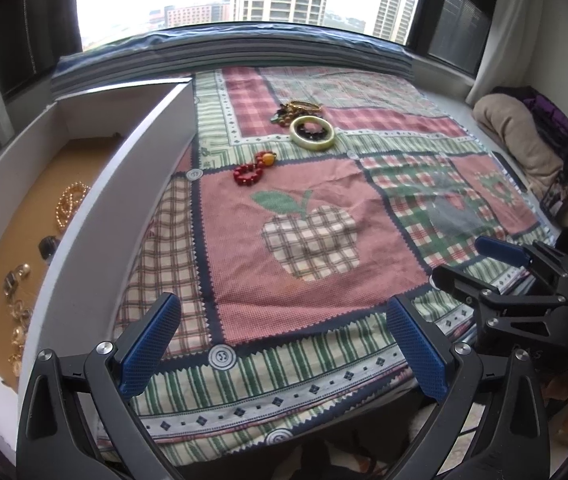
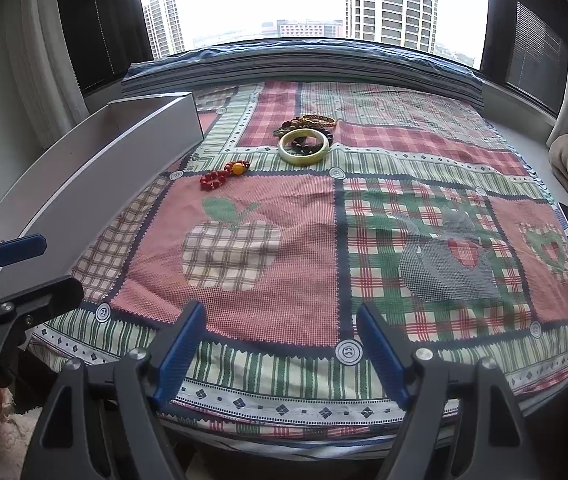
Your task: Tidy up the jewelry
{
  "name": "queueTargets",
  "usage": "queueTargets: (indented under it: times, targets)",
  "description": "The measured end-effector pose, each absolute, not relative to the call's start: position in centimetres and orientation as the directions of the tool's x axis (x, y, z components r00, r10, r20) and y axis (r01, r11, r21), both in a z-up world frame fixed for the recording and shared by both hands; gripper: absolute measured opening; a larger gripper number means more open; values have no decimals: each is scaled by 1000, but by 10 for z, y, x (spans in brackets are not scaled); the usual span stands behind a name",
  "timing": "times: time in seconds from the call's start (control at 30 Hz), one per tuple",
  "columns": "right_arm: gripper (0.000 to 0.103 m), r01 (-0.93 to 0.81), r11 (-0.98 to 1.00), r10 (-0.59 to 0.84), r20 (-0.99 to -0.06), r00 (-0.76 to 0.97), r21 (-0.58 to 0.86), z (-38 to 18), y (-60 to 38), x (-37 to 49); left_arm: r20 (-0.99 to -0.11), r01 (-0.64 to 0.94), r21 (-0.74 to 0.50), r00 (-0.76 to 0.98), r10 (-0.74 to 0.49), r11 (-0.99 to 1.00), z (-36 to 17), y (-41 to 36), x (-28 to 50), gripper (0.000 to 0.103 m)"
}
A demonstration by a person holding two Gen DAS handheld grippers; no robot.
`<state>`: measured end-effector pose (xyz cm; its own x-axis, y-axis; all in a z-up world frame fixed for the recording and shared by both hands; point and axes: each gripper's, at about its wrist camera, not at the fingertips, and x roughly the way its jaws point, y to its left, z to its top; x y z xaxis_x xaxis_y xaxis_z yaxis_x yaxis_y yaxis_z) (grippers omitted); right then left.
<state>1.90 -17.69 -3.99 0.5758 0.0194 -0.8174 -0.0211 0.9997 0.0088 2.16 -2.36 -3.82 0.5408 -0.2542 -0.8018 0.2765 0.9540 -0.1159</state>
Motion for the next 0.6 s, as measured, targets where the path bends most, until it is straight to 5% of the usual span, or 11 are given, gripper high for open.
queueTargets:
  times: [0.6]
  targets:
    - [79,-36,999,45,-822,568,30,-41,-175,20,-828,290,-99,506,-241,952,-45,-31,21,102]
